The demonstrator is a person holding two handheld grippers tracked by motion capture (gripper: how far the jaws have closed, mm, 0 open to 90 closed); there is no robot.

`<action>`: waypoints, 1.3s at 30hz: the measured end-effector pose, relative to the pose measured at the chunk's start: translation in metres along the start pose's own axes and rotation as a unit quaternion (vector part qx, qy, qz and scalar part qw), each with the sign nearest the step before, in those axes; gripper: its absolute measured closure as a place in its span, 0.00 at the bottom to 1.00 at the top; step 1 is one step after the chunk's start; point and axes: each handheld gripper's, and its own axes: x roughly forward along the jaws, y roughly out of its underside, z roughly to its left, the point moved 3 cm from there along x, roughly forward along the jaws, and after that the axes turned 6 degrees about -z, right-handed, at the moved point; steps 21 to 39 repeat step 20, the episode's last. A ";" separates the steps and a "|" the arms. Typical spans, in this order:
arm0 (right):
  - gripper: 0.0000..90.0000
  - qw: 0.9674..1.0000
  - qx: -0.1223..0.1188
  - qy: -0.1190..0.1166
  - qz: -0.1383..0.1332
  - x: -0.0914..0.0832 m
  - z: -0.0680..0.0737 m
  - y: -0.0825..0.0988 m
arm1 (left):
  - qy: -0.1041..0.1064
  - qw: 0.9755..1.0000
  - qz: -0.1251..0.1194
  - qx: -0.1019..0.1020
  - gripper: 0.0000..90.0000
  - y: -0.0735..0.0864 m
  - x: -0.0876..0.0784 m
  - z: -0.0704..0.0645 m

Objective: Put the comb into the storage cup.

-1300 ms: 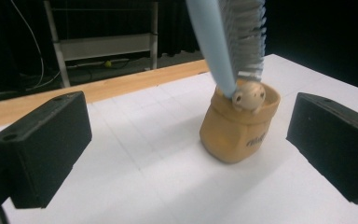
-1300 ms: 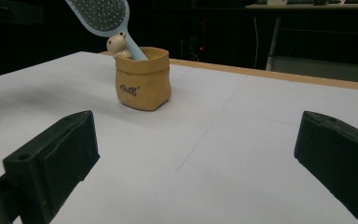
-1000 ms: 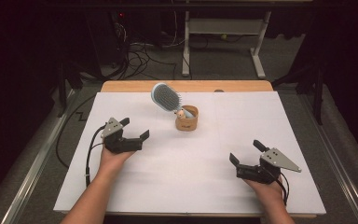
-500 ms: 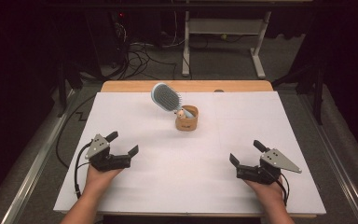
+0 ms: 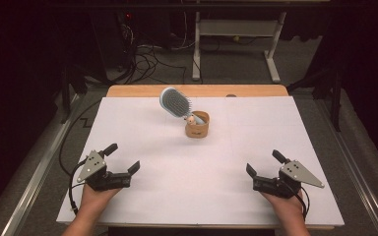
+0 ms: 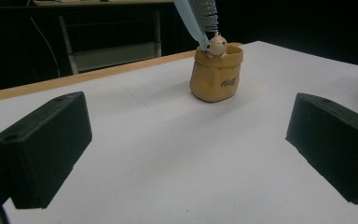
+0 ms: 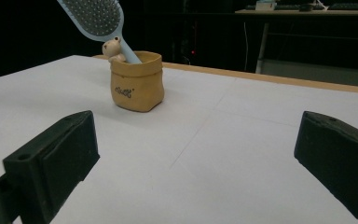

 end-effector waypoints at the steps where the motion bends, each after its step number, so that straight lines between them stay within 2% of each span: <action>1: 0.00 1.000 -0.001 0.000 0.001 0.000 0.000 0.001 | 0.000 1.000 0.003 -0.002 0.01 0.001 0.001 0.001; 3: 0.00 1.000 0.000 0.000 0.004 0.001 0.000 0.001 | 0.003 1.000 0.008 -0.013 0.01 0.003 0.002 0.003; 9: 0.00 1.000 -0.001 -0.003 0.011 0.003 -0.003 0.005 | 0.001 1.000 0.013 -0.009 0.00 0.005 0.005 0.002; 11: 0.00 1.000 0.001 -0.003 0.015 0.004 -0.005 0.007 | 0.001 1.000 0.018 -0.013 0.00 0.007 0.006 0.004; 20: 0.00 1.000 -0.007 -0.006 0.016 0.004 -0.004 0.006 | -0.001 1.000 0.010 -0.016 0.00 0.006 0.004 0.005; 39: 0.00 1.000 -0.007 -0.006 0.016 0.004 -0.004 0.006 | -0.001 1.000 0.010 -0.016 0.00 0.006 0.004 0.005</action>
